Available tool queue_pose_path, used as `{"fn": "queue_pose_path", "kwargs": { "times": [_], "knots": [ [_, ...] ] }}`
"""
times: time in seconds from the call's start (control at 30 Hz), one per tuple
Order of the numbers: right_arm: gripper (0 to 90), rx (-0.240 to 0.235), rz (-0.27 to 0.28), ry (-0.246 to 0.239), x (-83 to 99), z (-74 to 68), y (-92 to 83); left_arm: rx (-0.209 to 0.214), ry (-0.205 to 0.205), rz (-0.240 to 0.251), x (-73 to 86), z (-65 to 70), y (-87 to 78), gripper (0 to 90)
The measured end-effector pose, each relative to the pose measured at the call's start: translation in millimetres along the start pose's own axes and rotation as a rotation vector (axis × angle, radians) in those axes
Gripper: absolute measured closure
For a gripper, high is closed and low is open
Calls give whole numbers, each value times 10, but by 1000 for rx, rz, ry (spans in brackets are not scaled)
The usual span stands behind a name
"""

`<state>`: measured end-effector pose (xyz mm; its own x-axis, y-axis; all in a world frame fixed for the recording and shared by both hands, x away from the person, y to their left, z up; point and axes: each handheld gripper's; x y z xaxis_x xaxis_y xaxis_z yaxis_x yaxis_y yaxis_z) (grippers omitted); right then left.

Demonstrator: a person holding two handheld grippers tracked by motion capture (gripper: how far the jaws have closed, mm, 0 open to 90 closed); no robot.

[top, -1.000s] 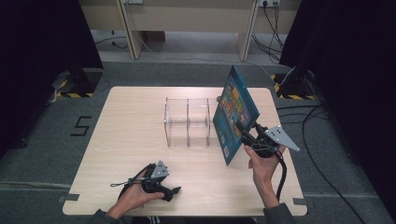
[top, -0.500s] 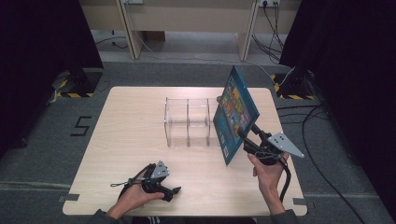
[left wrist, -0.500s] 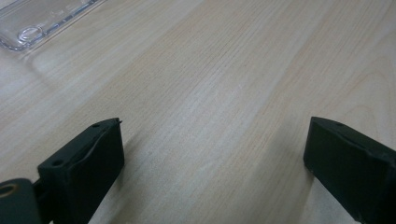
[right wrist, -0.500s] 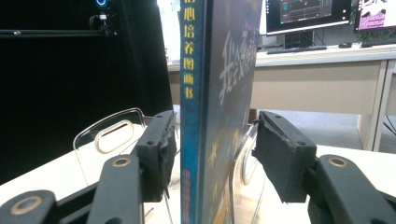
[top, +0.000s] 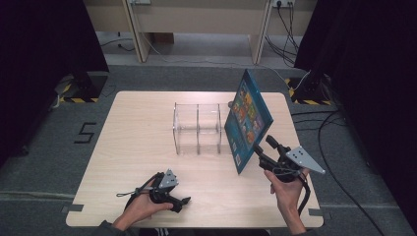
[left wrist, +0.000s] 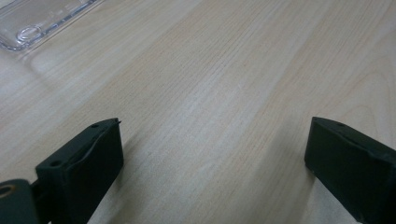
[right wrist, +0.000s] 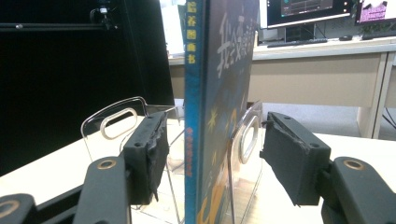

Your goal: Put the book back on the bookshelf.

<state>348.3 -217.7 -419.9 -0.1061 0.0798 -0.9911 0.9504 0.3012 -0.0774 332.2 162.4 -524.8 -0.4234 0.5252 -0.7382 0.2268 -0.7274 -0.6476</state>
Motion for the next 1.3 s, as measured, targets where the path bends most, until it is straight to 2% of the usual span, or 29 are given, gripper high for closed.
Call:
{"fn": "queue_pose_path", "kwargs": {
  "times": [0.53,0.67,1.3],
  "knots": [
    [371,-17,-15,17,73,35,-174,1,0,-2,-2,2,4,29],
    [370,-7,-21,2,104,34,-212,1,0,-3,-2,2,4,27],
    [338,-16,-49,17,217,68,-367,1,0,-3,-2,2,4,27]
  ]
}}
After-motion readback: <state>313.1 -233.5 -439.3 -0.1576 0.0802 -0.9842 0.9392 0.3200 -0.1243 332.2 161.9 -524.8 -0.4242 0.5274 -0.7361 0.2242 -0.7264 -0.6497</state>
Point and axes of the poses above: each handheld gripper's, and its own axes: y roughly forward along the jaws, x roughly out of its underside, z roughly to its right, and after that the axes turned 15 degrees about x, right-handed
